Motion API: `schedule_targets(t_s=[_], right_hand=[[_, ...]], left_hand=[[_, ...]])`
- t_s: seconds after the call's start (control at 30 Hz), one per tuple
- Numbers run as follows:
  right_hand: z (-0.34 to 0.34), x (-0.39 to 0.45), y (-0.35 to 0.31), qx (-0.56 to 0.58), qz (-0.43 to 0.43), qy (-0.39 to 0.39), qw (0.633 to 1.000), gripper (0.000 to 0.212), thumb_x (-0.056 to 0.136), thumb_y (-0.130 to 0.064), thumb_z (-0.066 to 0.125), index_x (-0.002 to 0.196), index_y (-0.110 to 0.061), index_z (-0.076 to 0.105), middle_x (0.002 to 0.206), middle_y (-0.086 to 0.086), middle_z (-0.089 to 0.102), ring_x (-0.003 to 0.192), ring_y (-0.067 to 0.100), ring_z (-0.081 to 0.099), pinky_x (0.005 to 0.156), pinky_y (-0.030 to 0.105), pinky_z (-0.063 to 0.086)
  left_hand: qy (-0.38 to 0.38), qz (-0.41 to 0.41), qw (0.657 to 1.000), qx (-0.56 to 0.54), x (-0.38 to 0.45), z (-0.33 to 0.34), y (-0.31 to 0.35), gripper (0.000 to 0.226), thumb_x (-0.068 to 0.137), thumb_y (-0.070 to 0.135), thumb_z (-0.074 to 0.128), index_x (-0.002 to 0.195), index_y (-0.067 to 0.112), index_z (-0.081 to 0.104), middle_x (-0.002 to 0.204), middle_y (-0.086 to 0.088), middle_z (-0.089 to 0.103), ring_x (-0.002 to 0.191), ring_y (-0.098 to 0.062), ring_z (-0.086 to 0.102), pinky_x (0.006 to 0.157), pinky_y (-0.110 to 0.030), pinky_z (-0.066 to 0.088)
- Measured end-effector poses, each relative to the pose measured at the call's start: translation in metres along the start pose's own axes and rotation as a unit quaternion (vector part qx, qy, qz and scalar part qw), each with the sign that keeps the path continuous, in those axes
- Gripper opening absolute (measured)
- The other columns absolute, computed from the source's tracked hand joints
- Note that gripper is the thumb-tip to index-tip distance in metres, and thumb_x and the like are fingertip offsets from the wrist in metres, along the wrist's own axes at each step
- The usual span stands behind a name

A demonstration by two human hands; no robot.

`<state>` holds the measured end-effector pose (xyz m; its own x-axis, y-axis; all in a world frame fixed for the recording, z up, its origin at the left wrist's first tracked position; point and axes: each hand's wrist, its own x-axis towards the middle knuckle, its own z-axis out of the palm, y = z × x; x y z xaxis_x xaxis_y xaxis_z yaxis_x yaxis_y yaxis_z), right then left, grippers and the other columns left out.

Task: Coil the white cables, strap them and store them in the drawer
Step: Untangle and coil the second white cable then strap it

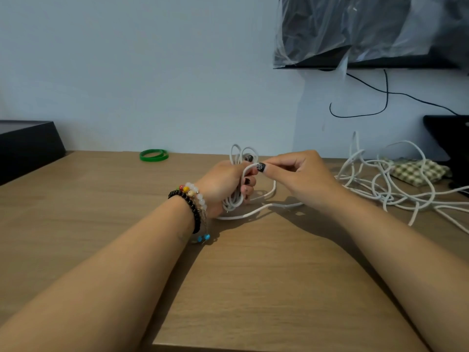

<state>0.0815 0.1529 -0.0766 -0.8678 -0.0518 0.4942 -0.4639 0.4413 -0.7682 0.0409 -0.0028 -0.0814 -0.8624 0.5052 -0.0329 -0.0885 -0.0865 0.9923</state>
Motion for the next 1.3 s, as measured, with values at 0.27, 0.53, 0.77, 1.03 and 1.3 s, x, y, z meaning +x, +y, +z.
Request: schedule_targets(t_s=[0.27, 0.53, 0.77, 1.03, 1.3], right_hand=[[-0.017, 0.009, 0.012, -0.005, 0.034, 0.073, 0.997, 0.004, 0.085, -0.02, 0.072, 0.082, -0.022, 0.073, 0.069, 0.001, 0.067, 0.057, 0.002, 0.052, 0.058, 0.016, 0.041], [-0.019, 0.01, 0.016, -0.017, -0.019, 0.124, 0.992, 0.013, 0.086, -0.015, 0.072, 0.077, -0.025, 0.071, 0.048, -0.018, 0.056, 0.045, -0.002, 0.045, 0.05, 0.009, 0.035], [-0.014, 0.008, 0.017, -0.041, -0.047, 0.141, 0.988, 0.012, 0.086, -0.016, 0.072, 0.079, -0.026, 0.073, 0.061, -0.001, 0.06, 0.055, 0.008, 0.045, 0.053, 0.018, 0.037], [-0.019, 0.009, 0.019, -0.169, -0.058, 0.062, 0.982, 0.016, 0.093, -0.02, 0.061, 0.083, -0.021, 0.073, 0.064, 0.012, 0.065, 0.063, 0.023, 0.058, 0.057, 0.021, 0.04], [-0.01, 0.01, 0.024, -0.179, -0.099, 0.067, 0.977, 0.017, 0.092, -0.014, 0.063, 0.104, -0.014, 0.076, 0.066, -0.029, 0.059, 0.062, -0.006, 0.056, 0.06, 0.006, 0.037]], left_hand=[[0.05, 0.015, 0.994, -0.099, 0.001, -0.005, 0.009, 0.039, 0.101, 0.047, 0.04, 0.08, 0.014, 0.047, 0.052, 0.007, 0.032, 0.041, -0.008, 0.026, 0.039, -0.019, 0.026], [-0.016, 0.07, 0.997, -0.011, -0.002, -0.006, 0.007, 0.03, 0.102, 0.03, 0.043, 0.078, 0.012, 0.048, 0.048, 0.008, 0.036, 0.038, -0.005, 0.031, 0.041, -0.018, 0.031], [-0.049, 0.034, 0.998, -0.029, -0.002, -0.005, 0.003, 0.031, 0.104, 0.025, 0.039, 0.08, 0.009, 0.048, 0.055, 0.004, 0.042, 0.037, -0.003, 0.038, 0.038, -0.017, 0.039], [0.173, 0.129, 0.974, -0.074, 0.005, -0.018, 0.015, 0.024, 0.101, 0.016, 0.044, 0.078, 0.012, 0.048, 0.047, 0.007, 0.037, 0.037, -0.007, 0.03, 0.037, -0.018, 0.029], [0.13, 0.145, 0.974, 0.112, 0.003, -0.008, 0.006, 0.032, 0.099, 0.035, 0.051, 0.08, 0.01, 0.055, 0.047, 0.007, 0.036, 0.038, -0.008, 0.03, 0.039, -0.02, 0.03]])
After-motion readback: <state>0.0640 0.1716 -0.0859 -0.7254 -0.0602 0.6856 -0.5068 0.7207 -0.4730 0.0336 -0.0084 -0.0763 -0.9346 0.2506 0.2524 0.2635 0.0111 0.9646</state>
